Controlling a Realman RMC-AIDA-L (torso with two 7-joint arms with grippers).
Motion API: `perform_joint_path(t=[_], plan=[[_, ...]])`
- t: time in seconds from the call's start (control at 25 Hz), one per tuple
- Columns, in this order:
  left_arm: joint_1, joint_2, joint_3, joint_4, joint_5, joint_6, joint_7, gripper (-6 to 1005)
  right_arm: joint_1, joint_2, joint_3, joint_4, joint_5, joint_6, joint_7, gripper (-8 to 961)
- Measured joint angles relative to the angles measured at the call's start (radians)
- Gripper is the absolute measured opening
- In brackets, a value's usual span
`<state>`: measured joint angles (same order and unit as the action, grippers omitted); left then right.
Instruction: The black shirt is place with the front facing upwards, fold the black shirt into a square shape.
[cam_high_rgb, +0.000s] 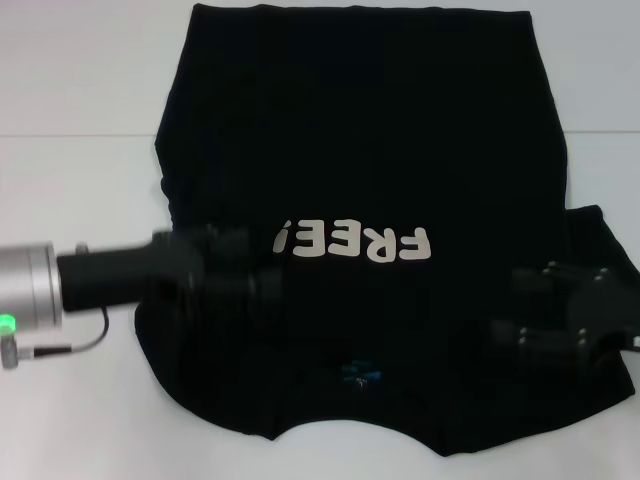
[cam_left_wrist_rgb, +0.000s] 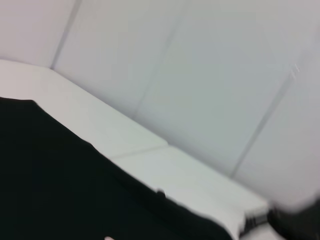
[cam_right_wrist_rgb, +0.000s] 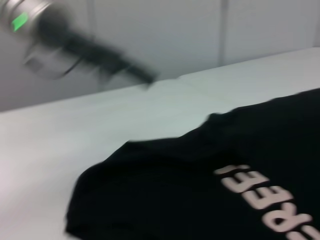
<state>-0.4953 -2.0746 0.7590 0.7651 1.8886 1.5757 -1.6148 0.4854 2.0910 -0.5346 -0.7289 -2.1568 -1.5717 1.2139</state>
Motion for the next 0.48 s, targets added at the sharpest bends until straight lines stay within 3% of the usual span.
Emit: perform_joint_path(t=[0.28, 0.48], plan=[[0.065, -0.03, 0.095, -0.003, 0.032, 0.011, 0.275, 936, -0.046, -0.006, 0.07, -0.13, -0.006, -0.006, 0.32, 823], [0.059, -0.041, 0.097, -0.005, 0.113, -0.018, 0.314, 936, -0.098, -0.012, 0.075, -0.293, -0.044, -0.012, 0.667, 822]])
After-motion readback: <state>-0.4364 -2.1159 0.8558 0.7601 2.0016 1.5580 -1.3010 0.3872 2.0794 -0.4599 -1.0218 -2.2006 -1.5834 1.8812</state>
